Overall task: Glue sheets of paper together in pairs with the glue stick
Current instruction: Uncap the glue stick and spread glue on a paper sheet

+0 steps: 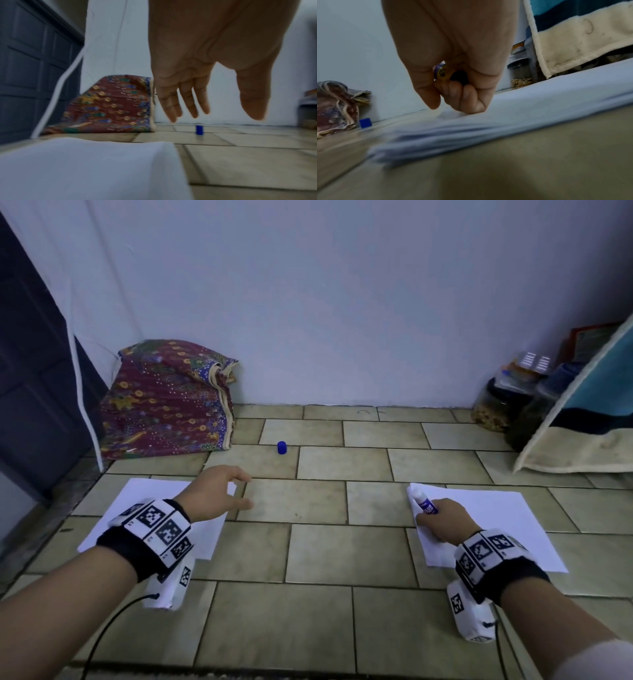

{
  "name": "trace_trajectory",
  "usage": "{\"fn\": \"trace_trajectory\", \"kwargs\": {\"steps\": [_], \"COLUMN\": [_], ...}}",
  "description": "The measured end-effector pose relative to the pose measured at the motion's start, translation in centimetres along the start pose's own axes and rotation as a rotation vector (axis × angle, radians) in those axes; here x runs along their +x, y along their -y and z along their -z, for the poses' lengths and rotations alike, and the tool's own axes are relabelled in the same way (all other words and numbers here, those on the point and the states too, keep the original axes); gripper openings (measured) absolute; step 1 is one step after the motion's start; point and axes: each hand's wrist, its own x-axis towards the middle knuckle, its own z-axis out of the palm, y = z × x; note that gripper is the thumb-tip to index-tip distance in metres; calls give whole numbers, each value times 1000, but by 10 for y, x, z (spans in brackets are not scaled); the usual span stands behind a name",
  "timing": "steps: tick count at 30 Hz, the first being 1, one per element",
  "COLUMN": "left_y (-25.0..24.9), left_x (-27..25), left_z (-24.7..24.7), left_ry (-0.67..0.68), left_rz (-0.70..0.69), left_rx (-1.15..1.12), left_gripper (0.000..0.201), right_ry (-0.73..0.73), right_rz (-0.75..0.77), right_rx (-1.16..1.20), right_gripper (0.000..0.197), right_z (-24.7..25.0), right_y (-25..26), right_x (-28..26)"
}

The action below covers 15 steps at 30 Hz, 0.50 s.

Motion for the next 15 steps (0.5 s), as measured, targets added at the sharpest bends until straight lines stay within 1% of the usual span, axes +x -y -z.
{"fn": "trace_trajectory", "kwargs": {"steps": [3,4,5,7,8,11,13,15], "left_y": [27,36,43,57,63,78,84,88], "left_x": [-4,-6,-8,-11,-13,-15,-16,-15], "left_z": [7,8,8,8,7,1,-1,-1], "left_ry": [101,148,192,248,256,209,187,187], "left_rz": [173,231,279,343,353,317,281,248], "left_rx": [189,218,230,236,233,241,282,337], "left_gripper": [91,100,105,108,108,107,105,97], "right_ry": [0,2,4,5,4,-3,-4,-4], "right_rz": [6,3,2,-2,-6,-20,-28,-26], "right_rx": [-26,-28,-28,-18,-13,-18,-14,1], "right_gripper": [19,18,19,20,22,31,30,32], "right_z": [-1,0,-1,-1,-2,-3,-3,-3], "right_y": [1,1,1,1,1,0,0,1], "right_x": [-1,-1,-1,-2,-2,-1,-1,-2]}}
